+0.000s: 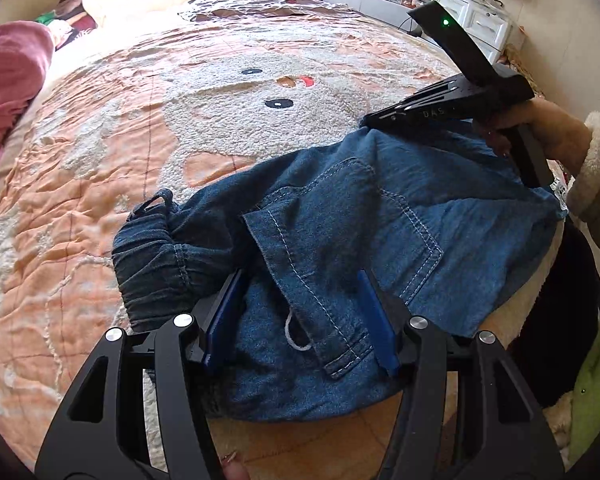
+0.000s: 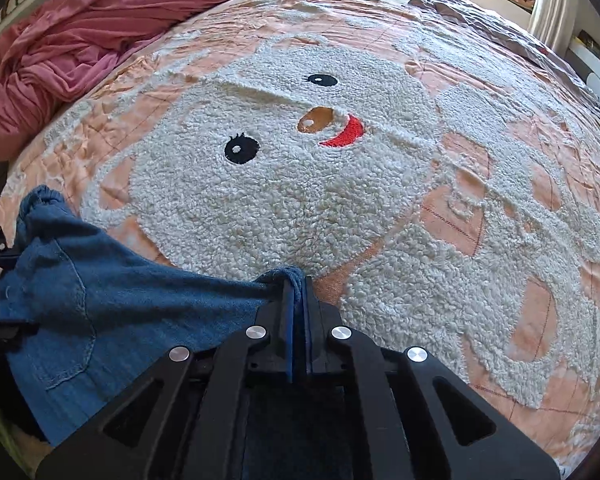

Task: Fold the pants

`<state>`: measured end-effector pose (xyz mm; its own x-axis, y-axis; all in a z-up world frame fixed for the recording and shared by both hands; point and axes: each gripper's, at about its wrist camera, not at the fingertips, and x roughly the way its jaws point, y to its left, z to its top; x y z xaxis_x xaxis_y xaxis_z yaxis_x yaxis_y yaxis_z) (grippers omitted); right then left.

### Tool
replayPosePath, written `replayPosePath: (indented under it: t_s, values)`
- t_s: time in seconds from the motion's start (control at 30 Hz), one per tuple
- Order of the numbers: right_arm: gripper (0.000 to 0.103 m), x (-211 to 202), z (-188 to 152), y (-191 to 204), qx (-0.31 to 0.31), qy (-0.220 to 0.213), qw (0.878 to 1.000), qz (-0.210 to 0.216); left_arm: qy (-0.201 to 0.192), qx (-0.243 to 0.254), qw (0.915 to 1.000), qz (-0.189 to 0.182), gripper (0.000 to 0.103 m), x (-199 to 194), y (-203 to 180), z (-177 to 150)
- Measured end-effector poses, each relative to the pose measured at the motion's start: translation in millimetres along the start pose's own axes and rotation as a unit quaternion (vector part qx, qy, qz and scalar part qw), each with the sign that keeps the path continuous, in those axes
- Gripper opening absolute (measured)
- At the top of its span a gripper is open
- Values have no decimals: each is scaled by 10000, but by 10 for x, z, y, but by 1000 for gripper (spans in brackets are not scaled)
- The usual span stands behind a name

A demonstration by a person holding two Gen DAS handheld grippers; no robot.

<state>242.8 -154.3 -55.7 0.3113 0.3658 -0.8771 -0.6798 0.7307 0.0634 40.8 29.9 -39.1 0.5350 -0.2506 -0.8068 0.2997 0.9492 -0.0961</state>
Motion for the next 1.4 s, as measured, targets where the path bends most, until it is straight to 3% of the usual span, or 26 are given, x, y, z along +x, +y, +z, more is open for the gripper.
replayPosePath:
  t_s: [0.03, 0.07, 0.1, 0.13, 0.3, 0.43, 0.53, 0.6, 0.73, 0.8, 0.87, 0.97, 1.13, 1.23, 1.3, 1.4]
  values:
    - [5, -18, -8, -9, 14, -45, 10000, -16, -1, 0, 10000, -3, 50, 5, 1, 1]
    - [15, -56, -12, -39, 121, -93, 9999, 8, -3, 2, 10000, -6, 50, 7, 2, 0]
    - [34, -119, -24, -82, 246, -163, 9996, -9, -10, -4, 10000, -10, 50, 6, 7, 0]
    - [41, -198, -40, -115, 368, -249, 9990, -46, -22, -30, 10000, -29, 50, 5, 16, 9]
    - [57, -934, -491, -187, 808, -1154, 9895, 314, -264, -390, 9988, -163, 50, -134, 98, 54]
    - [58, -1324, -987, 30, 810, -1502, 9837, 567, -797, -541, 9948, -316, 56, -449, -47, 220]
    - [57, -1387, -1234, 226, 716, -1452, 9843, 707, -762, -295, 9957, -435, 58, -431, -346, 355]
    - [46, -1350, -1349, 372, 570, -1282, 9868, 807, -533, -148, 9972, -505, 58, -298, -538, 360]
    - [38, -1327, -1566, 640, 312, -1085, 9878, 1073, 40, -257, 9985, -472, 58, -66, -601, 148]
    - [13, -1222, -1657, 784, 57, -829, 9901, 1132, 213, -420, 9984, -326, 58, 19, -471, 17]
    - [5, -1067, -1751, 938, -211, -470, 9932, 1042, 193, -562, 9980, -227, 56, -5, -317, -38]
    - [5, -929, -1839, 1086, -399, -342, 9928, 1076, 61, -662, 9976, -200, 56, -111, -100, -14]
    - [6, -877, -1917, 1041, 38, -200, 9908, 1335, 140, -518, 9981, -288, 53, -98, -38, 10]
    - [19, -1241, -1992, 945, 208, -707, 9886, 1314, -54, -506, 9979, -406, 60, -265, -110, 40]
    - [41, -1511, -2010, 824, 389, -1138, 9876, 1012, -312, -345, 9982, -386, 65, -423, -220, 120]
    - [41, -1806, -2010, 627, 668, -1599, 9842, 355, -637, -38, 9975, -303, 73, -568, -468, 282]
